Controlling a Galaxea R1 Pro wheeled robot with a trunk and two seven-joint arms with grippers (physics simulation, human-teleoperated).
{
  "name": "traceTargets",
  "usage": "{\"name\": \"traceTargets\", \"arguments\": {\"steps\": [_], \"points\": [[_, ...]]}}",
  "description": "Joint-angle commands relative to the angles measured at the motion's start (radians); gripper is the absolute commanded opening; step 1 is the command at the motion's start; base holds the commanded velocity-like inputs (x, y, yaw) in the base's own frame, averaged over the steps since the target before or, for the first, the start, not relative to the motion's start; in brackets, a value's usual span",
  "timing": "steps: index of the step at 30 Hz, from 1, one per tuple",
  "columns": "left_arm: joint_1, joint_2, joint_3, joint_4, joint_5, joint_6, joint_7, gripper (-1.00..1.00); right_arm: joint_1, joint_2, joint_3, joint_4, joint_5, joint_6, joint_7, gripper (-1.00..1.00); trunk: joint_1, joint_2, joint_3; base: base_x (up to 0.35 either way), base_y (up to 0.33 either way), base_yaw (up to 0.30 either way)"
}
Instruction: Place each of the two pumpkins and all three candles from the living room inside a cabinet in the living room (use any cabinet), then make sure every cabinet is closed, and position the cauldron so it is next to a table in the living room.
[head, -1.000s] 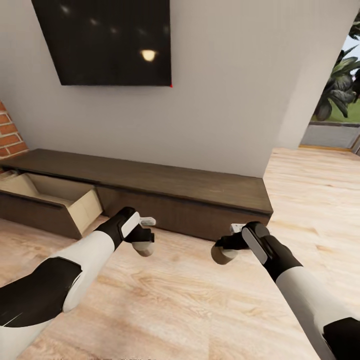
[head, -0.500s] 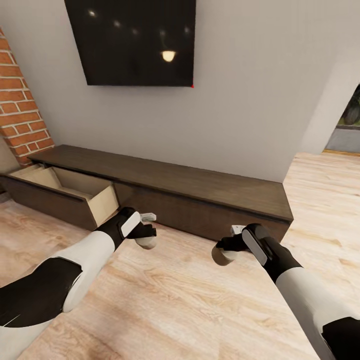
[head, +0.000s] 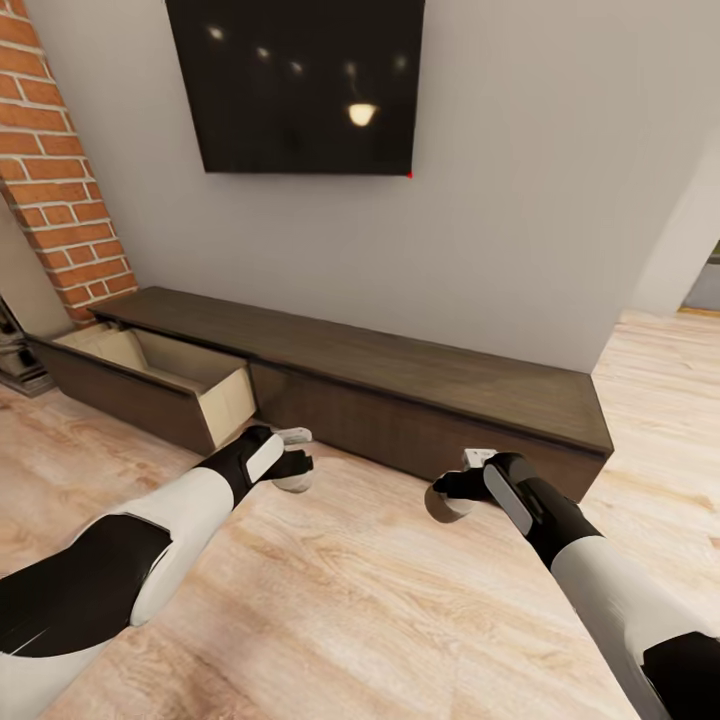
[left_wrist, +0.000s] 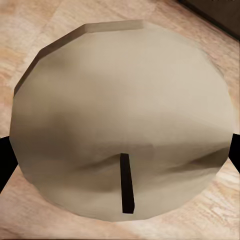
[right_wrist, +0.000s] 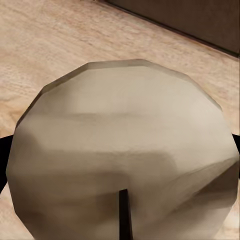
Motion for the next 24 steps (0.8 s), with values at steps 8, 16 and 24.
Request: {"name": "traceTargets", "arguments": {"steps": [8, 16, 24], "points": [[-0.001, -0.01, -0.008, 0.001, 0.007, 0.002, 0.008, -1.0, 0.001, -0.002, 0.008, -0.002, -0.002, 0.0, -0.01, -1.0, 0.0, 0.0, 0.008, 0.0, 0.0, 0.219], [-0.001, -0.007, -0.008, 0.026, 0.007, -0.059, 0.008, -1.0, 0.001, -0.002, 0.013, -0.002, 0.014, -0.001, -0.011, -1.0, 0.0, 0.0, 0.017, 0.0, 0.0, 0.216], [-0.001, -0.004, -0.006, 0.025, 0.008, -0.074, 0.008, -1.0, 0.001, -0.002, 0.014, -0.002, 0.021, -0.001, -0.01, -1.0, 0.0, 0.0, 0.025, 0.0, 0.0, 0.218]]}}
